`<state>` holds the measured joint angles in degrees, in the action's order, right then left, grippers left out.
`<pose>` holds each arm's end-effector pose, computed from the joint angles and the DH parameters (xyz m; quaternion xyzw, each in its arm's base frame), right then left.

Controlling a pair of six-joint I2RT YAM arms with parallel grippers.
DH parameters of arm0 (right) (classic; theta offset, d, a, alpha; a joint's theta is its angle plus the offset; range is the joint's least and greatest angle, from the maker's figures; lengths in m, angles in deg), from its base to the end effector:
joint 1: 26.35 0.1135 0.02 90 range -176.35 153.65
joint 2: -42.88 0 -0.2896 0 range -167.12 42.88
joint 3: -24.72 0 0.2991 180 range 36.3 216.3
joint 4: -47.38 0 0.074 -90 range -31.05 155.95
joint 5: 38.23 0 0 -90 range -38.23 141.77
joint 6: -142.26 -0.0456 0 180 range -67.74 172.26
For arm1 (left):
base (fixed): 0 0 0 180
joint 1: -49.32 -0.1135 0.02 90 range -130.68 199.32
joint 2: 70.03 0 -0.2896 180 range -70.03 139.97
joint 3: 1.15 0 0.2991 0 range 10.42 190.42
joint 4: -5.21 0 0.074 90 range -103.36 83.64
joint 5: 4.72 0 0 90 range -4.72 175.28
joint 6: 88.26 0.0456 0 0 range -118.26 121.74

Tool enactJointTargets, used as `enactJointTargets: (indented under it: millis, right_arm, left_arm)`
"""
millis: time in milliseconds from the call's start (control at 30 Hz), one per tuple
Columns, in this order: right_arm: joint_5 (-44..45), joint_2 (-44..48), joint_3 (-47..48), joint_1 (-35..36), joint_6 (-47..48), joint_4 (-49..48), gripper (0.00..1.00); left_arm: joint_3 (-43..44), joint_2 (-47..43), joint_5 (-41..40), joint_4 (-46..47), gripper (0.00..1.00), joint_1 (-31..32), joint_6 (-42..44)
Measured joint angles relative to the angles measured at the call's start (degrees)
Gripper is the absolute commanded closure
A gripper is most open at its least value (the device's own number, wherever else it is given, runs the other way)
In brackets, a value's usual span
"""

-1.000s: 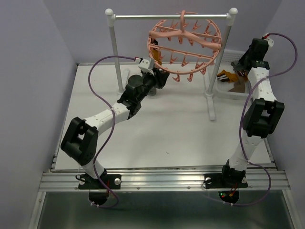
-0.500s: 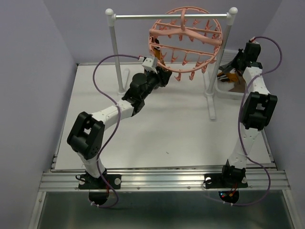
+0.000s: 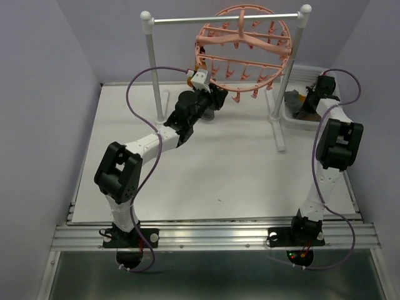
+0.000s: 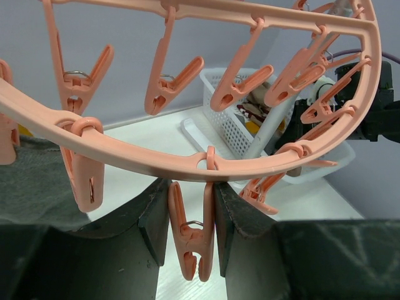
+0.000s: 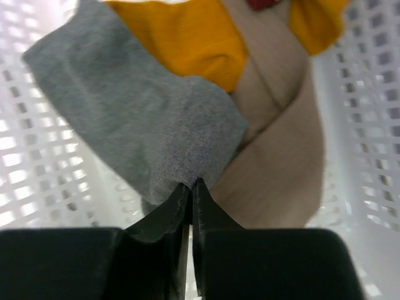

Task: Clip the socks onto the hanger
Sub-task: Pick up the sock from the bin.

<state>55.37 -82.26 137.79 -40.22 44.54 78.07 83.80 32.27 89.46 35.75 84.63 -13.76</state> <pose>0.5497 -0.1387 0.2066 0.1839 0.8972 -0.0502 0.3984 0.3926 -0.2822 0.3345 0.1349 0.6066 -0.3564 0.6977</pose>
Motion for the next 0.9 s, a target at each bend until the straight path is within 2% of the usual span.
enactJointTargets:
  millis: [33,100,167,300,367,467,733,900]
  right_arm:
    - [0.9,-0.1,0.0,-0.2,0.3,0.2,0.78]
    - [1.9,-0.1,0.0,-0.4,0.9,0.1,0.7]
    - [1.8,-0.1,0.0,-0.5,1.6,0.1,0.68]
    - [-1.0,-0.1,0.7,-0.5,3.0,0.2,0.54]
    - [-3.0,-0.1,1.9,-0.5,3.3,0.2,0.53]
    - [-5.2,-0.6,5.3,0.1,3.4,0.1,0.48]
    - [-8.4,-9.6,18.1,2.0,2.2,-3.4,0.46]
    - [-9.9,-15.2,20.6,2.8,1.4,-3.1,0.48]
  left_arm:
    - [0.2,0.0,0.0,-0.3,1.0,0.0,0.2]
    - [0.7,0.0,-0.2,-0.9,1.0,0.0,0.5]
    - [1.1,0.0,-0.4,-1.4,1.0,0.0,0.7]
    - [1.4,0.0,-0.7,-2.2,1.0,0.0,1.2]
    - [1.8,0.1,-0.9,-2.9,1.0,0.0,1.5]
    - [2.6,0.5,-1.0,-3.3,1.0,0.0,1.6]
    - [3.7,1.1,-1.3,-4.3,1.0,0.0,1.7]
    - [4.0,1.2,-1.3,-4.8,1.0,0.0,1.7]
